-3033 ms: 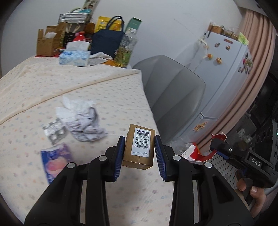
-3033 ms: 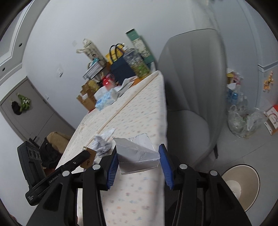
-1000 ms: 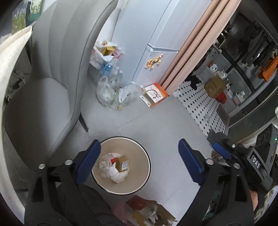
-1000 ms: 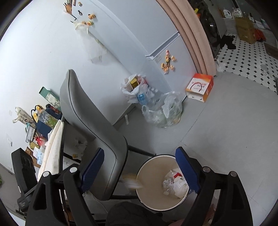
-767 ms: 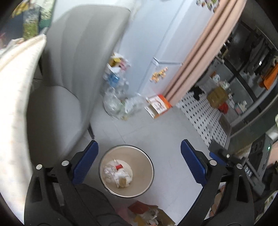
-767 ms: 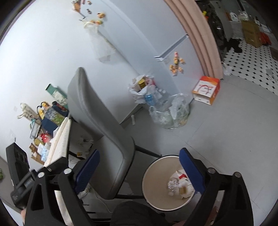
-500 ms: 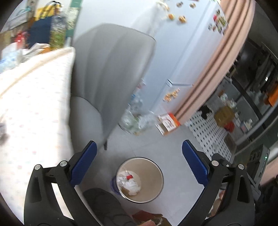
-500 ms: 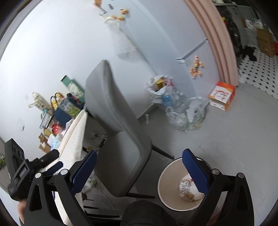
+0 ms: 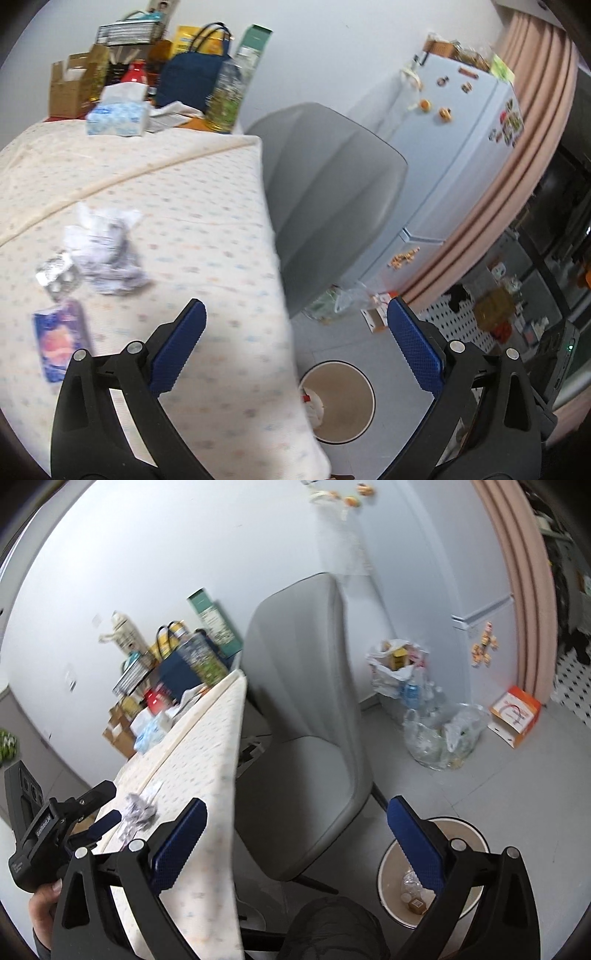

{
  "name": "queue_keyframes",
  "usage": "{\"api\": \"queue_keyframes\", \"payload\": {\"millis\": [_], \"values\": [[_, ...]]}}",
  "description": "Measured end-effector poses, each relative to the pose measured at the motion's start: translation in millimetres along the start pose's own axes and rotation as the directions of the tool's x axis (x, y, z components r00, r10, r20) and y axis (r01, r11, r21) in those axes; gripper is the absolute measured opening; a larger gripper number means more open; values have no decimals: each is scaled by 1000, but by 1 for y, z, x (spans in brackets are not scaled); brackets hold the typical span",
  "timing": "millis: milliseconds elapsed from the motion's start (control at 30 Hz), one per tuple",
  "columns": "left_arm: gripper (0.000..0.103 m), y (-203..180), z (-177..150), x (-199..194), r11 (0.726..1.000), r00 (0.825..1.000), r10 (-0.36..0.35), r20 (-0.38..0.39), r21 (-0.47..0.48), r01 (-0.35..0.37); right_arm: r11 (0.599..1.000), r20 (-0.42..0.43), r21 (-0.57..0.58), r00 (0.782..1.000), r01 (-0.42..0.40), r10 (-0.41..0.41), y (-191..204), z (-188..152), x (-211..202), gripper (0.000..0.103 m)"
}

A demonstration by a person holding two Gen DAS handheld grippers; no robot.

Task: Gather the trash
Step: 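Move both open grippers back over the trash on the table, then close the left gripper on the silver pill blister pack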

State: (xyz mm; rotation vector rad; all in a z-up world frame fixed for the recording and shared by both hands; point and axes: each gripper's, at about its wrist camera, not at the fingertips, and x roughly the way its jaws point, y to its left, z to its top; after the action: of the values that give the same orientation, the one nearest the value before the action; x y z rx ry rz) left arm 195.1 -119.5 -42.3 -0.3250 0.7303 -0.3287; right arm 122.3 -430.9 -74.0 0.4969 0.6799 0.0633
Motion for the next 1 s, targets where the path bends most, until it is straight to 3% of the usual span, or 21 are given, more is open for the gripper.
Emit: {"api": "queue_keyframes", "payload": {"millis": [433, 1000], "values": [[96, 86, 8, -47, 990, 993, 69, 97, -126, -57, 990, -55, -112, 996, -80, 74, 92, -4, 27, 93], [66, 172, -5, -49, 948, 984, 165, 71, -285, -139, 968, -151, -186, 978, -168, 141, 164, -17, 82, 90]]}}
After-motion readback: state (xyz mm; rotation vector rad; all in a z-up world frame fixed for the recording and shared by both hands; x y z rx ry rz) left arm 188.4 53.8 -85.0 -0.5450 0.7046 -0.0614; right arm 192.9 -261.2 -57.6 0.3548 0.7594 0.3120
